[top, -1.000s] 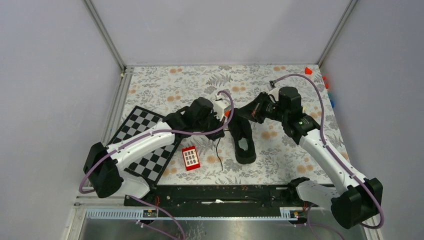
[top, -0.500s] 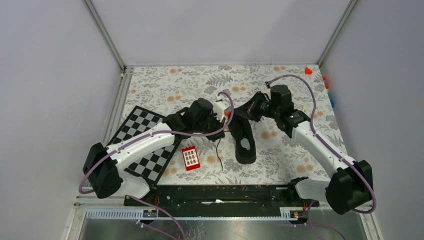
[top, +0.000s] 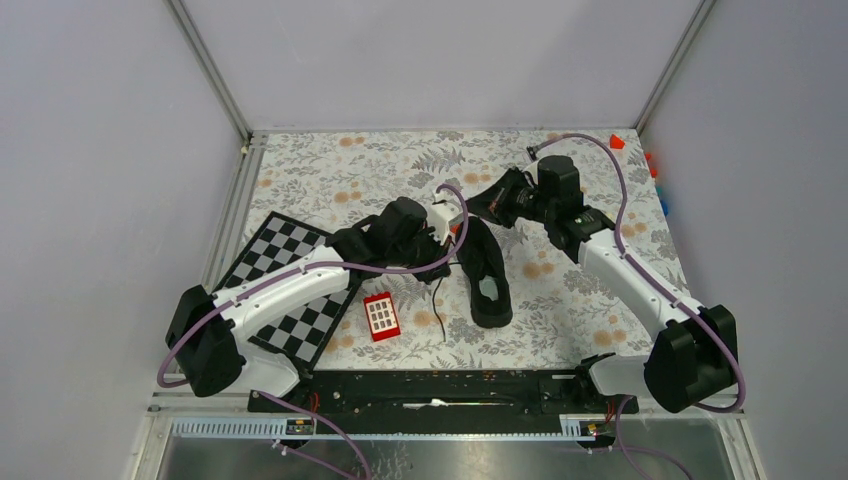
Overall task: Tie the shoes
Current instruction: Cross the shoelace with the shoelace.
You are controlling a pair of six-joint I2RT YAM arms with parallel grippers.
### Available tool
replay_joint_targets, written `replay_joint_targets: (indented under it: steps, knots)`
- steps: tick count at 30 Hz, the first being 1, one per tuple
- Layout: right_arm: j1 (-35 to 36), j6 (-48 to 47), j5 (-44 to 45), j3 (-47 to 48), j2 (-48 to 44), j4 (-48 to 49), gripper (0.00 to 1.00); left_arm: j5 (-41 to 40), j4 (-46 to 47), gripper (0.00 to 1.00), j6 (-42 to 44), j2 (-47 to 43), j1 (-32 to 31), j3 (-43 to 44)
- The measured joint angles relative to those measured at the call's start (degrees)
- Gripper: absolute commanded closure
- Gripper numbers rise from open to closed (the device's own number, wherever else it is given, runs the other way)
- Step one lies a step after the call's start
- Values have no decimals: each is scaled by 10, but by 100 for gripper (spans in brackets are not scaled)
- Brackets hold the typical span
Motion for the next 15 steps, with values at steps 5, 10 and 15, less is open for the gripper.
replay_joint_targets:
  steps: [5, 10, 15]
  knots:
    - [0, 8, -12, -12, 0, 28, 100, 0, 0, 100, 0, 0, 0, 0]
    - [2, -14, -30, -27, 0, 3, 100, -2, 1, 100, 0, 0, -1, 0]
    - [12, -77, -40, -32, 0, -85, 100, -3, 9, 100, 0, 0, -1, 0]
